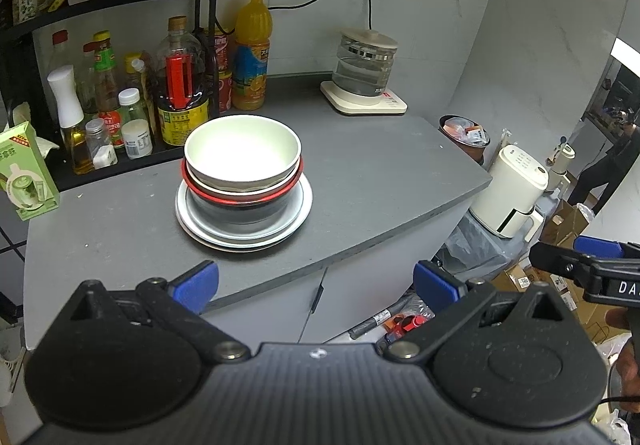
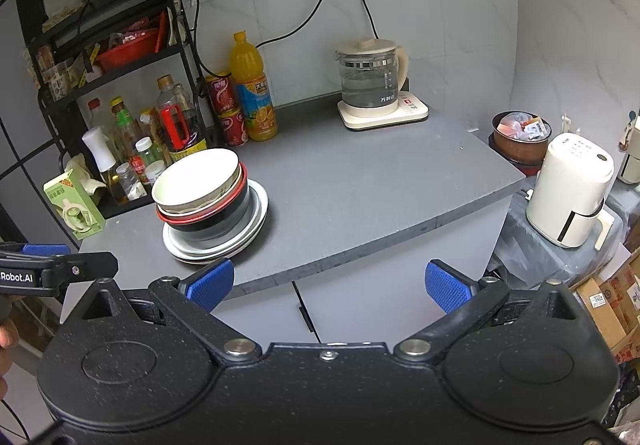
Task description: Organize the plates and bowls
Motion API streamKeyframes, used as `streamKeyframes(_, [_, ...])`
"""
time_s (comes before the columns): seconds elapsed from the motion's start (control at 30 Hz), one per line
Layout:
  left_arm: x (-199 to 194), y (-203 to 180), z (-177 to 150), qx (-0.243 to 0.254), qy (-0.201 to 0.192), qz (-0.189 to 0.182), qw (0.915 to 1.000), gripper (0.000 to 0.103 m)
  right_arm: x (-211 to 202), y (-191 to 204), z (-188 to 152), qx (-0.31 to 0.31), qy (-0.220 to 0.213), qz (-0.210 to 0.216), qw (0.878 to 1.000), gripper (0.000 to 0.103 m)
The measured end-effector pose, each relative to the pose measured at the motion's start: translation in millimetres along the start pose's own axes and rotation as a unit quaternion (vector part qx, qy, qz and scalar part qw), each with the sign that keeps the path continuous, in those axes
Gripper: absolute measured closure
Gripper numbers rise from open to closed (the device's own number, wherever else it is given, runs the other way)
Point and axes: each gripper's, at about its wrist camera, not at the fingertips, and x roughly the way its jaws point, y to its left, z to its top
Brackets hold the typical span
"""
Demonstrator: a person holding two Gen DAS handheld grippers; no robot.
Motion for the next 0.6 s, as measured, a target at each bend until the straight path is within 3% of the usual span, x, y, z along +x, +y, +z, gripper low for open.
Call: streamKeyframes(0.6, [3.7,5.2,3.7,0.006,0.002,-0.001,1.0000,0.000,3.0,0.5,0.6,-0.004,-0.005,-0.006,1.000,0.000])
